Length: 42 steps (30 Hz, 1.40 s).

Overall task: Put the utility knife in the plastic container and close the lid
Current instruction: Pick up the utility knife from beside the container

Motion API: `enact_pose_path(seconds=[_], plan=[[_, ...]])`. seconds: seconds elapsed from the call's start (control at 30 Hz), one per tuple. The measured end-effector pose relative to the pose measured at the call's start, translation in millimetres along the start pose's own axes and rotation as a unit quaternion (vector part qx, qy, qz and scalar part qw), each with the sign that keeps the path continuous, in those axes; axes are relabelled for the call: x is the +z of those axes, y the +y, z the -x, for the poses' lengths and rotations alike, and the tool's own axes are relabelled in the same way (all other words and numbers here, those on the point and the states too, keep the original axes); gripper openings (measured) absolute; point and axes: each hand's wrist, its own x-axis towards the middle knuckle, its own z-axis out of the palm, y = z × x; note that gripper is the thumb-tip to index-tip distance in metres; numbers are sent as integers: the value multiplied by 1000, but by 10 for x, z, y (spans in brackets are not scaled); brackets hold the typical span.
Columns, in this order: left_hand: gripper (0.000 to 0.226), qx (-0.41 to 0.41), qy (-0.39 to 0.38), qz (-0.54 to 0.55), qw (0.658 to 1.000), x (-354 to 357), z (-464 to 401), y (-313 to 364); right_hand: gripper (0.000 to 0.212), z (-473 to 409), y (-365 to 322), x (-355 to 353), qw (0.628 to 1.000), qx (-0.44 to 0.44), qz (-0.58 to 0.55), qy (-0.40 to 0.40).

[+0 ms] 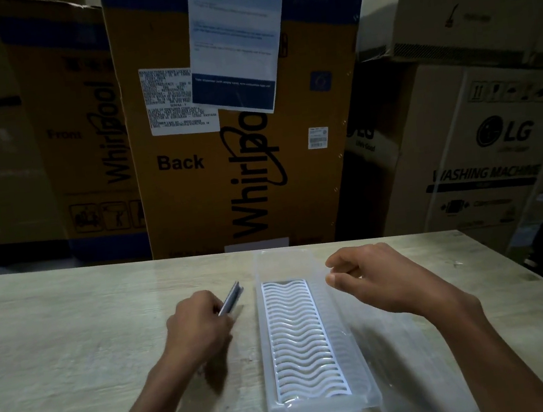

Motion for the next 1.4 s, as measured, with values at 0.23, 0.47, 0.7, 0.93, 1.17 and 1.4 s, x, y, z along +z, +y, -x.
enact_pose_path(seconds=[0.23, 0.47, 0.7, 0.93, 1.17, 1.4], plan=[[10, 29, -37, 419, 907, -467, 244, 495, 26, 93, -87, -176, 977, -26, -208, 41], [9, 82, -47, 499, 861, -399, 509, 829, 54, 189, -460, -167, 932, -34, -342, -117], [8, 117, -28, 481, 868, -440, 578, 901, 46, 215, -510, -130, 946, -76, -296, -110], [27, 130, -116, 493, 852, -513, 598, 901, 40, 200, -464, -150, 937, -78, -335, -55], [19, 135, -106, 481, 860, -486, 589, 894, 59, 185, -400, -181, 955, -87, -280, -46], [11, 144, -109, 472, 863, -444, 614, 924, 71, 161, -337, -234, 950, -109, -291, -8]])
